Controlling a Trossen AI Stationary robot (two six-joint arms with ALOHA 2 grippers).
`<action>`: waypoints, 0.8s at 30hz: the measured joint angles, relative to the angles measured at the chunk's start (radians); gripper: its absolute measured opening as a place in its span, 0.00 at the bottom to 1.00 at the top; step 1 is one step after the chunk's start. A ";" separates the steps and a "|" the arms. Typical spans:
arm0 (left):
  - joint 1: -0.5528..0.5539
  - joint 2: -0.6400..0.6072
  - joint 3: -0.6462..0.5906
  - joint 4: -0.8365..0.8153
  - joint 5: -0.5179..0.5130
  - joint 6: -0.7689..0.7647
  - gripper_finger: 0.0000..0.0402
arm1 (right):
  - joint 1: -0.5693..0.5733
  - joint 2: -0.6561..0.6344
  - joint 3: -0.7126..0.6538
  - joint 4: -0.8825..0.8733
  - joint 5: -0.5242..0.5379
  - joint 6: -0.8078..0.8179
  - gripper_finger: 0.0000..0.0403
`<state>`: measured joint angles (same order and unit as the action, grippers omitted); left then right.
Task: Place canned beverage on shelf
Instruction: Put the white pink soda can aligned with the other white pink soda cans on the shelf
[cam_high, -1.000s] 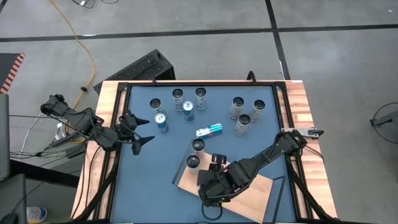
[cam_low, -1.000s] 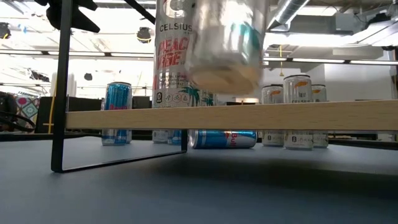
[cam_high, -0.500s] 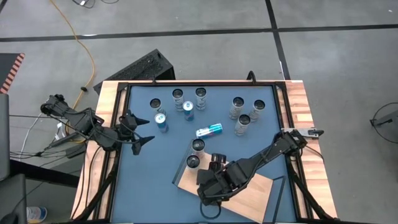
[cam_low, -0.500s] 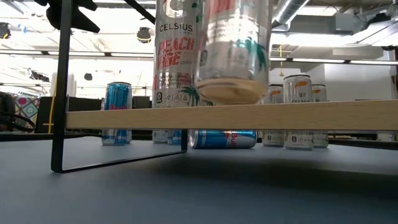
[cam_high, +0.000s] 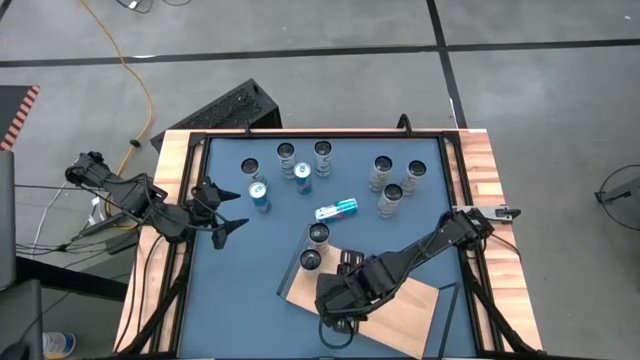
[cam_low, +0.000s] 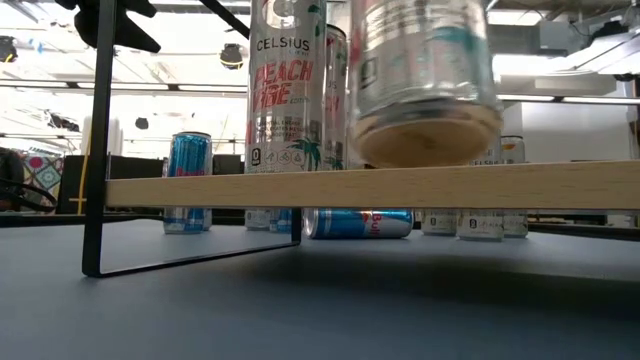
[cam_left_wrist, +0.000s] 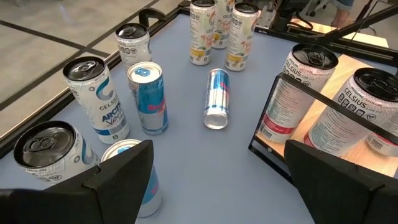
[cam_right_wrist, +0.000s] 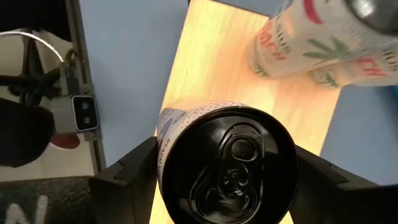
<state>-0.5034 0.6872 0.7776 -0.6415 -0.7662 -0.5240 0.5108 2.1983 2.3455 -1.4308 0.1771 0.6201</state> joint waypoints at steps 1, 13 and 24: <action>0.000 0.000 0.000 0.000 0.000 0.000 0.87 | -0.001 0.000 0.000 0.000 0.001 0.000 0.67; 0.000 0.000 0.000 -0.008 0.000 0.008 0.87 | -0.009 -0.002 0.000 -0.011 0.004 -0.042 0.77; 0.000 0.000 0.000 -0.024 0.000 0.014 0.87 | -0.028 -0.003 0.001 -0.013 -0.018 -0.045 0.81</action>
<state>-0.5037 0.6872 0.7776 -0.6651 -0.7658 -0.5096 0.4831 2.1952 2.3466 -1.4440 0.1592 0.5748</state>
